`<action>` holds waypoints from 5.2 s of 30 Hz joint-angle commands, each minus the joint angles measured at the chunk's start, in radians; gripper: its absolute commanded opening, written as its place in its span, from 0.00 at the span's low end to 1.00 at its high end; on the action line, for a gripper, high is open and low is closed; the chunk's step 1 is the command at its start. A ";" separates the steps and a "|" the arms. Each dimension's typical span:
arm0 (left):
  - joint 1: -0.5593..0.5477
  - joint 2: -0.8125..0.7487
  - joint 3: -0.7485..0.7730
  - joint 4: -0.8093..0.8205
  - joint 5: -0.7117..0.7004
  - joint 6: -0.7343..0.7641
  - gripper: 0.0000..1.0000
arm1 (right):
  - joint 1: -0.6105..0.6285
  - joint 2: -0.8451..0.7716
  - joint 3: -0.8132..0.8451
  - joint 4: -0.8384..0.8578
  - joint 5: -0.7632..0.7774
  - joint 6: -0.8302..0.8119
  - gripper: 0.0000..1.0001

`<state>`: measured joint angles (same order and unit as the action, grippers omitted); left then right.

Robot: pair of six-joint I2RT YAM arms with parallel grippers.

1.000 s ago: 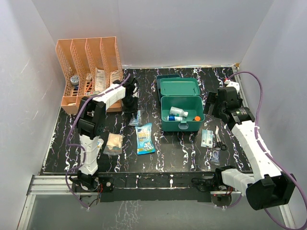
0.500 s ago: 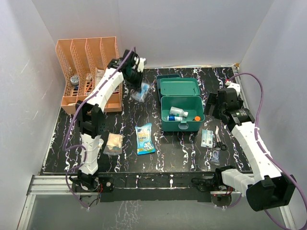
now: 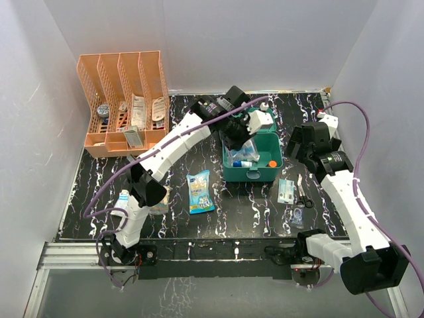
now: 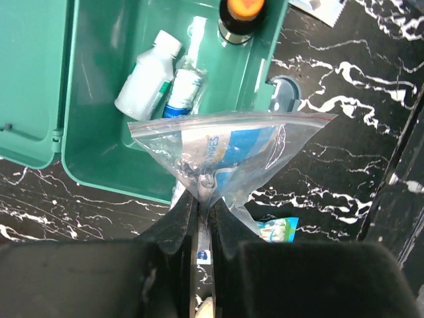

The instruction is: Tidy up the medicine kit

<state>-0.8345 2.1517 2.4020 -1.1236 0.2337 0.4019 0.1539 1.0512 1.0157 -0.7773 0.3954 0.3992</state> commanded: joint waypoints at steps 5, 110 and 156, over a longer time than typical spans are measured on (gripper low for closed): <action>0.018 0.023 0.020 -0.059 -0.002 0.225 0.00 | -0.007 -0.060 0.020 0.030 0.055 0.012 0.98; 0.913 -0.464 -0.538 0.073 0.098 -0.408 0.91 | 0.849 0.779 0.558 -0.120 0.130 0.338 0.98; 0.912 -0.465 -0.581 0.077 0.097 -0.422 0.91 | 0.917 0.969 0.556 0.001 0.061 0.339 0.98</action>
<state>0.0772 1.7233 1.8297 -1.0290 0.3126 -0.0044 1.0760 2.0018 1.5826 -0.8532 0.4774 0.7177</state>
